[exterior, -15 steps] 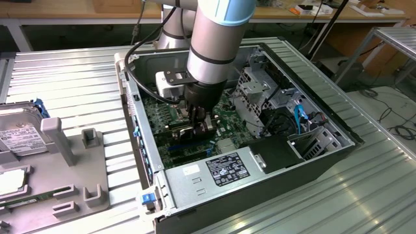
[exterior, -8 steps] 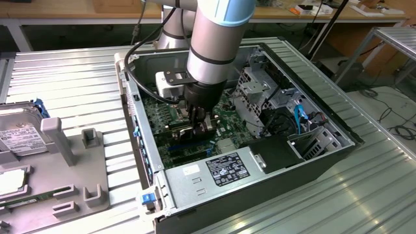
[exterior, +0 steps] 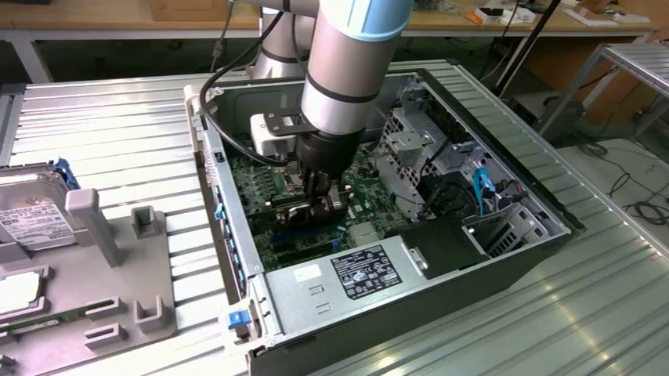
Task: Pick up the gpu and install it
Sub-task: 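Insert the gpu into the slot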
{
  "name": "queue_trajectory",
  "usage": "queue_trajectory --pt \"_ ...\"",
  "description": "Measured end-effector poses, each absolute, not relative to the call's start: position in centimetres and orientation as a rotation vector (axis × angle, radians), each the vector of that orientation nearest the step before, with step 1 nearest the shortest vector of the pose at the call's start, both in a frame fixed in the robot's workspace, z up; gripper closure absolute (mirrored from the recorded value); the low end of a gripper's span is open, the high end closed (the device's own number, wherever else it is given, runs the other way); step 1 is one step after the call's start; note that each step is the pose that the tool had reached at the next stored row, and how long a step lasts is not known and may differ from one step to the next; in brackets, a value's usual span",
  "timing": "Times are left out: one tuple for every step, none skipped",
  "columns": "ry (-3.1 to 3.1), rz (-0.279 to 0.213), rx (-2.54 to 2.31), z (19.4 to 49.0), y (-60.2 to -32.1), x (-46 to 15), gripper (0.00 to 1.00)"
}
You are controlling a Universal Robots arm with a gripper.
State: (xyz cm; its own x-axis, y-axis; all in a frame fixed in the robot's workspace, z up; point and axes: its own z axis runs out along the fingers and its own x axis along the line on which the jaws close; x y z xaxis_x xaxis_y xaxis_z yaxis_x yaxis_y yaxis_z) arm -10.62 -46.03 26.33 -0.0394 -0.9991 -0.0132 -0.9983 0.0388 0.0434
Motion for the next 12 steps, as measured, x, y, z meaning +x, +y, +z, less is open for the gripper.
queue_trajectory --pt "-2.256 -0.063 2.156 26.32 -46.03 -10.62 0.73" --pt "-2.259 -0.063 2.153 26.32 -46.03 -10.62 0.73" --pt "-2.259 -0.063 2.153 26.32 -46.04 -10.62 0.73" --pt "-2.259 -0.063 2.153 26.3 -46.04 -10.62 0.73" --pt "-2.259 -0.063 2.153 26.25 -46.04 -10.62 0.73" --pt "-2.258 -0.063 2.153 26.2 -46.04 -10.62 0.73" --pt "-2.258 -0.063 2.153 26.17 -46.04 -10.62 0.73" --pt "-2.259 -0.063 2.153 26.12 -46.04 -10.62 0.73" --pt "-2.259 -0.063 2.153 26.08 -46.04 -10.62 0.73" --pt "-2.259 -0.063 2.153 26.04 -46.04 -10.62 0.73" --pt "-2.259 -0.063 2.153 26.02 -46.04 -10.62 0.73" --pt "-2.258 -0.063 2.153 25.96 -46.04 -10.62 0.73"
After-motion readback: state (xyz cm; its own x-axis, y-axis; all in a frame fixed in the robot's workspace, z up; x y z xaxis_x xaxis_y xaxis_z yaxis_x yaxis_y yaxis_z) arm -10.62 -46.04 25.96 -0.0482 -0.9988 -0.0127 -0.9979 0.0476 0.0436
